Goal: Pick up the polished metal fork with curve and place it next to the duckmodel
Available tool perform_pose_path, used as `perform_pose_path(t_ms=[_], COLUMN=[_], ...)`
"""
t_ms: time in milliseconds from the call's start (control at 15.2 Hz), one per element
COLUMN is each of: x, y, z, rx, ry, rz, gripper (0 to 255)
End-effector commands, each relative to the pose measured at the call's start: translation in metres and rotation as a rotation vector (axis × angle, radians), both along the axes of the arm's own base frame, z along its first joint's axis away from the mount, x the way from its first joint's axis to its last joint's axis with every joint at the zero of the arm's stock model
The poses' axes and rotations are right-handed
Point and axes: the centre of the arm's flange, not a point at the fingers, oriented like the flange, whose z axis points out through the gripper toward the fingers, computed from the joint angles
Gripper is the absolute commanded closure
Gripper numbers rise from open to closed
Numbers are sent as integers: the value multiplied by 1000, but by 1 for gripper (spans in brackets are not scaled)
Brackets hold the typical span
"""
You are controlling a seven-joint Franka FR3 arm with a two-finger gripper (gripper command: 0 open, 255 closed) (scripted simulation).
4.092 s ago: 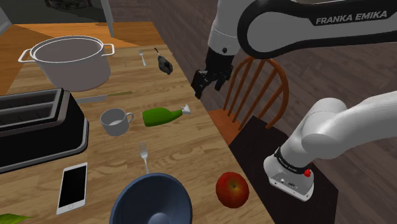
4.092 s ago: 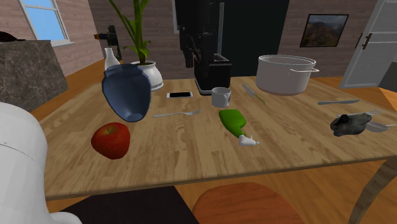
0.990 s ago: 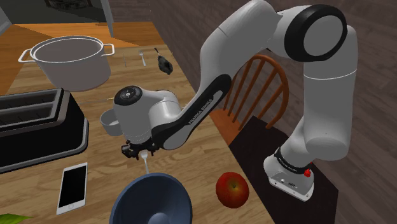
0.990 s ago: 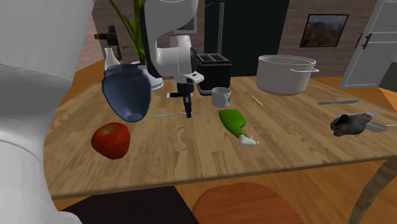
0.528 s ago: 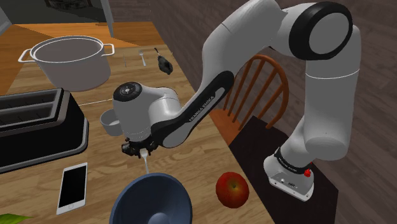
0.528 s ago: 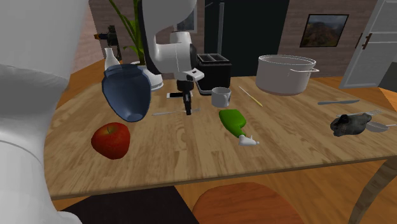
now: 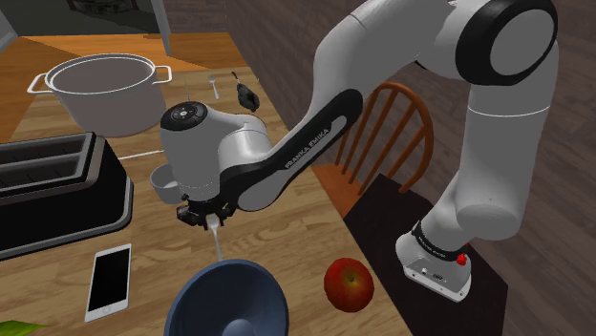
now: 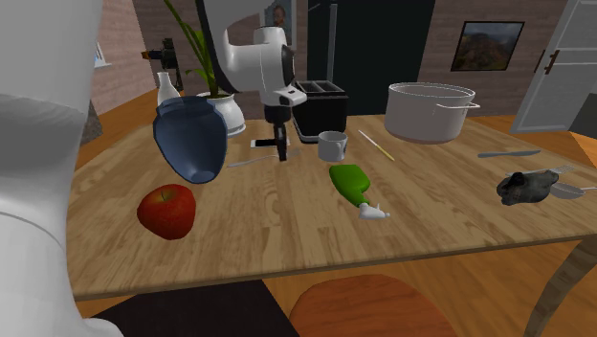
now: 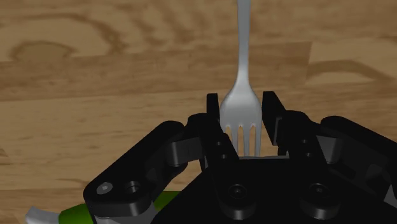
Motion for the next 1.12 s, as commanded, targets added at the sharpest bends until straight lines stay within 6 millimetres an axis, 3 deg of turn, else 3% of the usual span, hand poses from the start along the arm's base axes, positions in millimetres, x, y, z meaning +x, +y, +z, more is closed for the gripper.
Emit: perform_pose_path(t_ms=[0,1056], x=[0,0], y=[-1,-1], z=[11,95], rx=[0,0], ry=[-1,-1], rz=[0,0], gripper=[255,255])
